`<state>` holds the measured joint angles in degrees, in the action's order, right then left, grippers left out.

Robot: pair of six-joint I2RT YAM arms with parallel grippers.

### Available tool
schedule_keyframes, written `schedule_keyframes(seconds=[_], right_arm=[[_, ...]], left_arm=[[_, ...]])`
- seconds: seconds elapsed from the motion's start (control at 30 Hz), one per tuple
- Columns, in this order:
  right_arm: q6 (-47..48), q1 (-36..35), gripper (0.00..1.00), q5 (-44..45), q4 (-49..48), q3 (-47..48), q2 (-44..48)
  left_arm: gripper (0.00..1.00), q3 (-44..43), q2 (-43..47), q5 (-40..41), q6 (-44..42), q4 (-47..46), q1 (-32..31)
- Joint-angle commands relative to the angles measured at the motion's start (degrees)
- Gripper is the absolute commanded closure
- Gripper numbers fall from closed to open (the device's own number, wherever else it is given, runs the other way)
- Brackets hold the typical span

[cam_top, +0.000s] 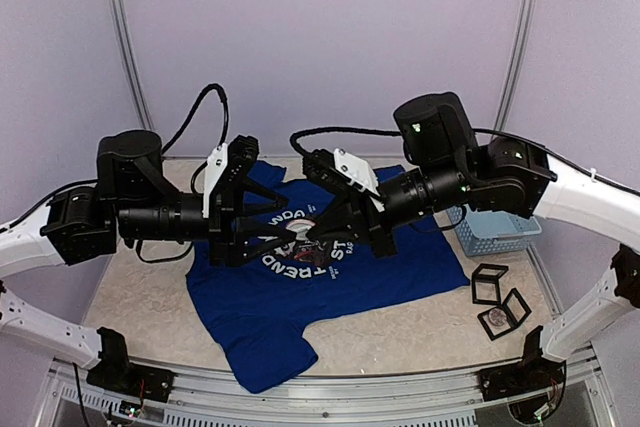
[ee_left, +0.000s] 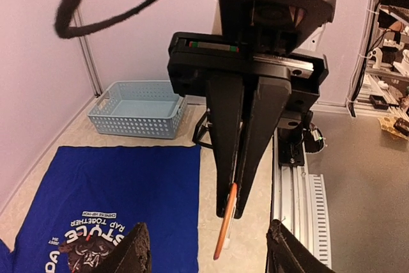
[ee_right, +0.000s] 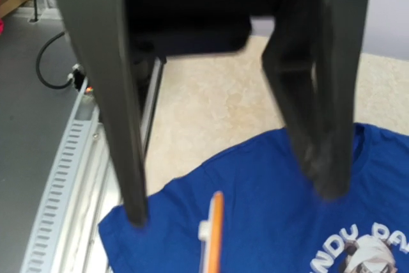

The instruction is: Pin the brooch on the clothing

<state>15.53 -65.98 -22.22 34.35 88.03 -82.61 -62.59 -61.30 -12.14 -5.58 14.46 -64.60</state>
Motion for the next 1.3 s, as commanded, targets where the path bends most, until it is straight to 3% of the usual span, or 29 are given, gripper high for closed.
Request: schedule_keyframes(seconds=[0.0,0.13,0.17,0.23,0.33,0.43,0.53,0.63,0.8,0.9,1.0,1.07,1.17,1.27], right_arm=[[-5.7,-0.5,1.00,1.5,-24.3,-12.7,9.0],[-16.6,-1.7,1.00,-2.5,-68.5,-31.4,13.8],[-17.8,-2.4,1.00,-3.0,-75.9,-34.3,13.4],[-16.6,-4.0,1.00,-2.3,-81.3,-35.3,11.2],[-12.9,-5.4,1.00,-2.0,-82.0,-33.3,7.3],[-13.3,-5.5,1.00,-2.9,-82.7,-32.0,5.0],[-14.3,-5.5,1.00,-3.5,-83.3,-31.4,3.8],[-14.8,-5.5,1.00,-3.4,-83.4,-31.4,3.4],[-14.9,-5.5,1.00,-3.7,-83.4,-31.3,2.9],[-14.9,-5.4,1.00,-3.5,-82.0,-30.8,2.5],[-14.7,-5.5,1.00,-3.4,-81.1,-30.7,2.3],[-14.5,-5.5,1.00,-3.1,-80.8,-30.9,2.6],[-14.4,-5.5,1.00,-2.9,-80.6,-30.9,2.6],[-14.5,-5.5,1.00,-2.9,-80.1,-30.7,2.6]], left_arm=[[0.39,7.1,5.9,1.7,-0.2,-12.1,0.0],[0.27,20.5,13.4,-1.2,1.4,-33.6,-0.1],[0.27,23.1,14.3,-1.5,2.7,-39.0,-0.1],[0.29,26.7,14.7,-1.4,6.2,-48.3,-0.1],[0.38,24.9,11.6,-3.8,10.4,-53.6,0.0],[0.45,21.2,7.5,-7.7,10.9,-52.0,-0.2],[0.65,20.6,6.1,-9.4,11.0,-52.1,-0.2],[0.71,20.9,6.5,-10.4,10.6,-52.1,-0.3],[0.97,20.1,6.8,-8.2,10.4,-50.9,-0.4],[0.98,19.3,6.6,-9.0,10.2,-50.3,-0.5],[0.89,18.5,5.9,-9.3,9.3,-48.5,-0.9],[0.88,18.3,5.3,-9.5,9.2,-48.1,-1.0],[1.00,18.4,5.1,-9.8,9.0,-48.6,-1.1],[1.00,18.3,5.2,-9.7,8.2,-47.9,-1.4]])
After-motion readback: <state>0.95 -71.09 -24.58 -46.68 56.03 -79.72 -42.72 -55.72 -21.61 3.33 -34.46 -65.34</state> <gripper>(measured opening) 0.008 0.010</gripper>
